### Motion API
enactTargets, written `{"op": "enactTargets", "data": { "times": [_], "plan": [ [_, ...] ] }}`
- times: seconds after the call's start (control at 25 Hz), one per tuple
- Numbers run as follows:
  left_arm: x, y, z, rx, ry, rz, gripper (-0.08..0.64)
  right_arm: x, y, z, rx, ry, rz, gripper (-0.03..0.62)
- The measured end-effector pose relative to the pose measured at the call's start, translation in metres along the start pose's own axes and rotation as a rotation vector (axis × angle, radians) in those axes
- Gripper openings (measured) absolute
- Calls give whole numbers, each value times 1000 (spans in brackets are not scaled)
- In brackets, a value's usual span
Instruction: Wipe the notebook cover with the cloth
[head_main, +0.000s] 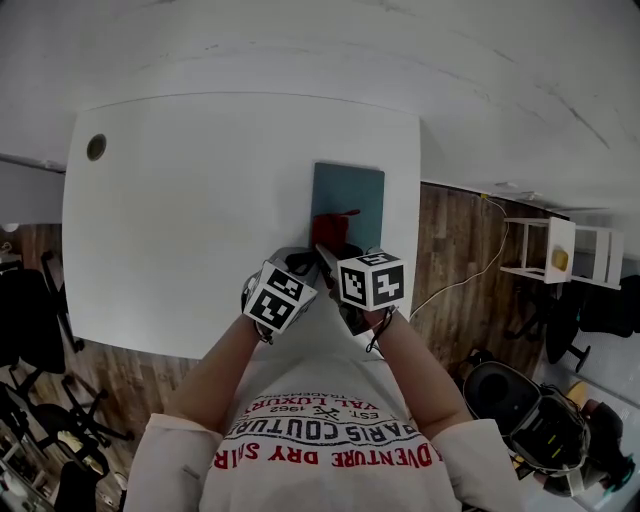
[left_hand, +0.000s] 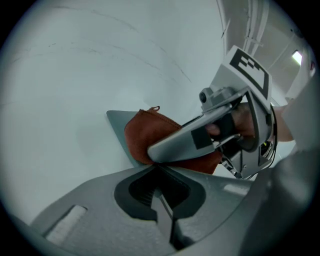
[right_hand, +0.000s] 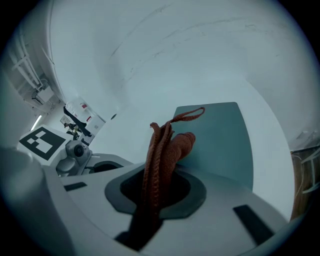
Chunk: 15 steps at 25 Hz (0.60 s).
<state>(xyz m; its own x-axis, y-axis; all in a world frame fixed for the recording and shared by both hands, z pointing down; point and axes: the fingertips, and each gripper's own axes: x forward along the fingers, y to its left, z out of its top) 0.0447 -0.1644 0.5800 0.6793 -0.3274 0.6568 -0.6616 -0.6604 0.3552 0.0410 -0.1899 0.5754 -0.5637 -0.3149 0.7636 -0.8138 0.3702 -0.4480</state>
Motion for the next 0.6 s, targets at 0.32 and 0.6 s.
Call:
{"op": "enactTargets", "data": {
  "times": [0.32,0.6],
  "plan": [
    [0,-1,-2,1,6,3,9,-1,-12,-6,71,-24,14,69],
    [-1,-1,-1,4,2,6,9,-8,-19,-11,17,-29,-18,68]
  ]
}}
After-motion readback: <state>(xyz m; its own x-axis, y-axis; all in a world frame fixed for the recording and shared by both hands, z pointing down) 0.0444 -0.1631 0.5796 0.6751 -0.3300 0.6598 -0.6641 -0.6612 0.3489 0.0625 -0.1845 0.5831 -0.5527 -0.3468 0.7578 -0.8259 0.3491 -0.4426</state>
